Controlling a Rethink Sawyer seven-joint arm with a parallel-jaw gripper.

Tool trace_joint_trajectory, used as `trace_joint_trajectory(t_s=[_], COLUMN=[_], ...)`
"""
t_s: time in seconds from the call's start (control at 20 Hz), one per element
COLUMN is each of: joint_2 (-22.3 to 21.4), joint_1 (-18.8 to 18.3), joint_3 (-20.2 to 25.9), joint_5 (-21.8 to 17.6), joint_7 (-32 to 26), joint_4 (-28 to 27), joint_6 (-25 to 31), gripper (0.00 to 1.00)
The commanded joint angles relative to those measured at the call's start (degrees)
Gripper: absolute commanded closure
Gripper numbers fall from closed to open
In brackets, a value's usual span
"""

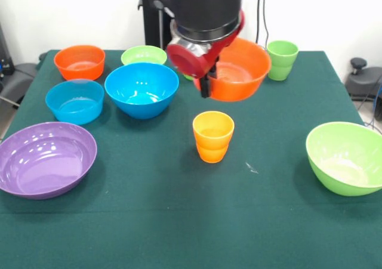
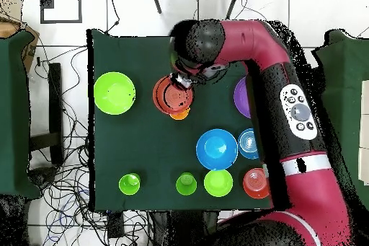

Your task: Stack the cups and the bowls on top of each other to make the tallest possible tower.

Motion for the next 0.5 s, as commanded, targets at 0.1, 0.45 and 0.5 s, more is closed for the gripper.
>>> trace_joint_trajectory(t_s=[0.1, 0.45, 0.5], joint_2=[1.9, 2.8, 2.8], joint_1=[-1.4, -3.1, -3.2], joint_3=[0.7, 0.7, 0.5], joint_5=[-5.4, -4.8, -4.8], joint_7=[-22.9, -24.4, -24.2], joint_4=[-2.7, -0.8, -0.6], joint_6=[4.6, 0.8, 0.4], gripper=[1.00, 1.00, 1.00])
